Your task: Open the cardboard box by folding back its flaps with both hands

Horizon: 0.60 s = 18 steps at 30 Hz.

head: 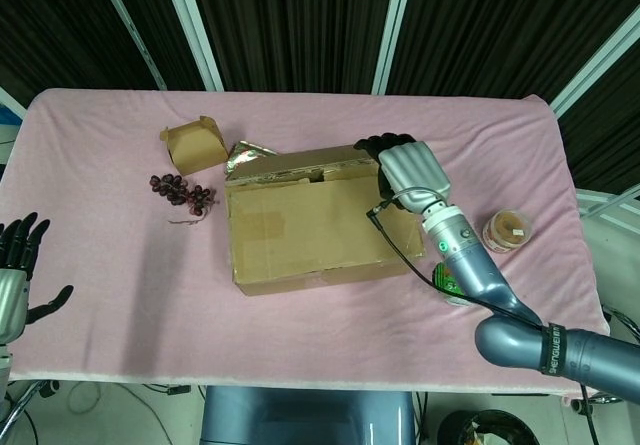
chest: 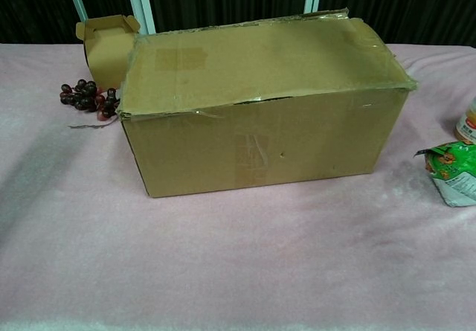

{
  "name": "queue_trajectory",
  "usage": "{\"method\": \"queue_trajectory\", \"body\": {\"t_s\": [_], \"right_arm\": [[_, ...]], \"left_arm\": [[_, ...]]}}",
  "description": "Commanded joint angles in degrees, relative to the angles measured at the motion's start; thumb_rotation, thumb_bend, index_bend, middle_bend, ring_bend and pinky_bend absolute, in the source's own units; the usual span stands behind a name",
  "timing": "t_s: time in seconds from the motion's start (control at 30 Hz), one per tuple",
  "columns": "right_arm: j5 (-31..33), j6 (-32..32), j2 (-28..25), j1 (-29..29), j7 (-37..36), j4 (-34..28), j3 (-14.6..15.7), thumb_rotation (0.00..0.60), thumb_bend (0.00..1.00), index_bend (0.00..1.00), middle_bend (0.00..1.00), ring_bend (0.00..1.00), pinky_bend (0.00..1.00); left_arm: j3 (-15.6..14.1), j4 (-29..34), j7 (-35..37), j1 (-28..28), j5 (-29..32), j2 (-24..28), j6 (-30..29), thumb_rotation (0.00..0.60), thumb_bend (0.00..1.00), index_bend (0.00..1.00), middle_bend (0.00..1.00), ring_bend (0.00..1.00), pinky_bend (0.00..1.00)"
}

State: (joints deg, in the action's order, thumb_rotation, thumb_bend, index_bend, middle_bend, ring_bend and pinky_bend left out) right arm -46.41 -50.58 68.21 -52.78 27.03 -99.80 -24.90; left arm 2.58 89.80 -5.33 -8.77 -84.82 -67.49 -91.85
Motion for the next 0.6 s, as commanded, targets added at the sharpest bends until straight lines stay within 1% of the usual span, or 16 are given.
{"method": "queue_trajectory", "body": {"t_s": [0.03, 0.17, 0.6], "right_arm": [[2.5, 0.4, 1.9, -1.9, 1.4, 2.1, 1.0, 0.6, 1.0, 0.28, 0.32, 0.28, 0.28], [4.4, 0.3, 3.5, -3.0, 1.8, 3.6, 1.9, 0.6, 1.0, 0.32, 0.35, 0.3, 0.28], [7.9, -0.3, 5.4, -4.5, 1.4, 6.8, 4.4, 0.6, 1.0, 0.33, 0.37, 0.31, 0.28]], "left_arm": [[0.2, 0.1, 0.2, 0.0, 0.1, 0.1, 0.1, 0.6, 0.16, 0.0, 0.0, 0.0, 0.0], [0.5, 0.1, 0.6, 0.1, 0.2, 0.2, 0.3, 0.6, 0.16, 0.0, 0.0, 0.0, 0.0], [1.0, 0.4, 0.8, 0.3, 0.1, 0.5, 1.2, 0.6, 0.16, 0.0, 0.0, 0.0, 0.0]]}}
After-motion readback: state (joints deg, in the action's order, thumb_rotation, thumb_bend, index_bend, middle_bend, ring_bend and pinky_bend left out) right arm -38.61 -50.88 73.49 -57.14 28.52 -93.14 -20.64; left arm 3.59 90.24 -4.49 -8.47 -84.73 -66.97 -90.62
